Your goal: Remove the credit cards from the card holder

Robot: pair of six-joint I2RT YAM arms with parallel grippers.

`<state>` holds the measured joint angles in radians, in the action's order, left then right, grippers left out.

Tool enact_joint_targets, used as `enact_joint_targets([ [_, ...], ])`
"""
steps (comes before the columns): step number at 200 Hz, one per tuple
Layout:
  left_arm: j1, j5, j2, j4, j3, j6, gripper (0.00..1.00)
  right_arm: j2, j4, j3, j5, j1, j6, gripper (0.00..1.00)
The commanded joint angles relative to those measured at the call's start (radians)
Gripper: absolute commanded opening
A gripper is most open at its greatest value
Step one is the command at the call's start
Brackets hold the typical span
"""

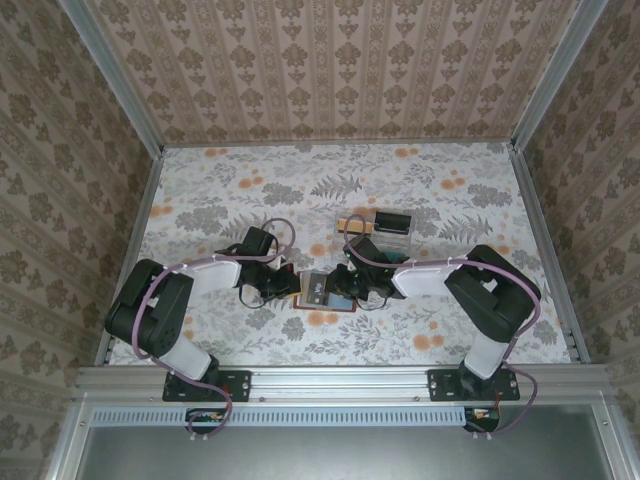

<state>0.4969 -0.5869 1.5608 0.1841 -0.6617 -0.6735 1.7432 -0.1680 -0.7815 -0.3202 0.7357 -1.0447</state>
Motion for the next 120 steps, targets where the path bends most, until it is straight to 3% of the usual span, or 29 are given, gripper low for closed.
enact_joint_targets([
  [1,0.0,0.038,0.03,0.061,-0.002,-0.001,0.0,0.033,-0.032,-0.001,-0.019,0.003,-0.024,0.21],
  [29,0.0,0.036,0.033,0.058,-0.001,-0.001,0.0,0.039,-0.05,-0.004,-0.027,0.003,-0.027,0.19],
  [68,0.0,0.039,0.03,0.065,-0.003,0.0,0.0,0.012,-0.005,0.008,-0.012,-0.01,-0.003,0.0],
  [120,-0.004,0.044,0.033,0.068,-0.005,0.004,0.0,-0.068,0.105,0.032,-0.004,-0.06,0.07,0.0],
])
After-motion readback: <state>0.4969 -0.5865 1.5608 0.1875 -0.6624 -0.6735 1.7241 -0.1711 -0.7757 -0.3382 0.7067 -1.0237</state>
